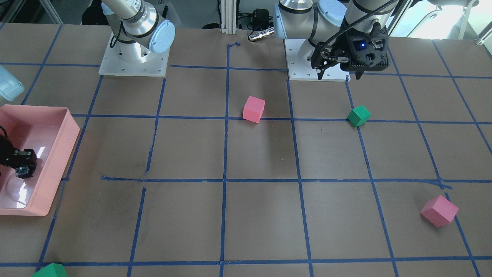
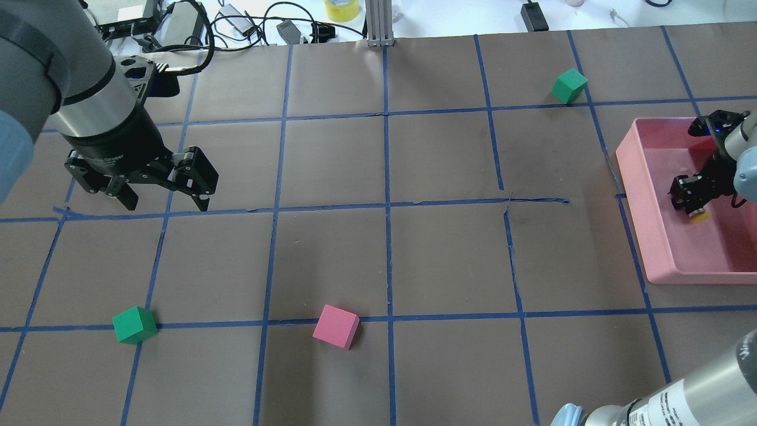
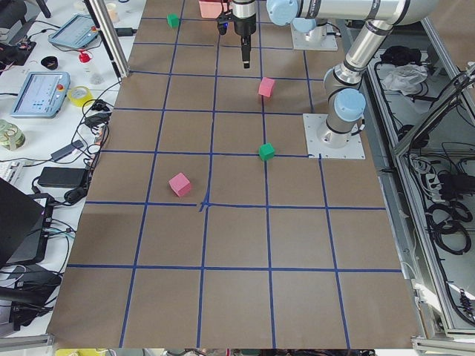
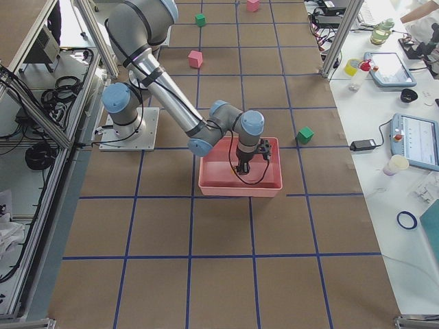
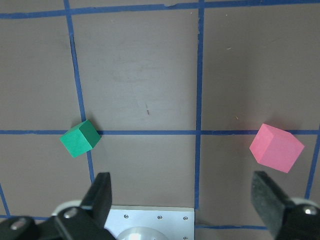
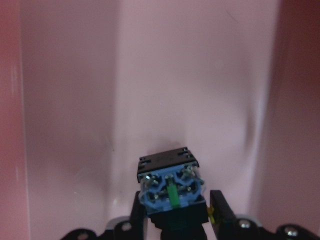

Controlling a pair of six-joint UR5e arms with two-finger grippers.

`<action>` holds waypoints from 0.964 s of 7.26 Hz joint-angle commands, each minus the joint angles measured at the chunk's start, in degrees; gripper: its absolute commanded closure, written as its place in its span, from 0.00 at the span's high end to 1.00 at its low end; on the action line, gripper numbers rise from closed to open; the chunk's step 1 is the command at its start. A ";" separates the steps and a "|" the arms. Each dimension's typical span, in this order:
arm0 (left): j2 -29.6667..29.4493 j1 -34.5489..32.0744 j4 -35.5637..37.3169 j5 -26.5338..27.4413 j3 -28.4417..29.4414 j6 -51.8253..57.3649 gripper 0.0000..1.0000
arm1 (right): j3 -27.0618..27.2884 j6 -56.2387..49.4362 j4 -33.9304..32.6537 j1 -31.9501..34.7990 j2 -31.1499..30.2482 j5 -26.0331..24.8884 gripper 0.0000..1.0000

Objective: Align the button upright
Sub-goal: 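Lift the switch out of the pink bin with the right gripper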

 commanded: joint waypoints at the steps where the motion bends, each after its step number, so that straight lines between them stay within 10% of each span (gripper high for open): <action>1: -0.02 0.14 -0.46 0.06 -0.30 0.06 1.00 | -0.47 0.38 3.32 0.53 -4.68 0.57 0.00; 7: 0.59 -0.04 -0.37 -0.99 0.75 1.72 1.00 | -20.77 18.50 28.12 22.26 -8.40 1.01 0.00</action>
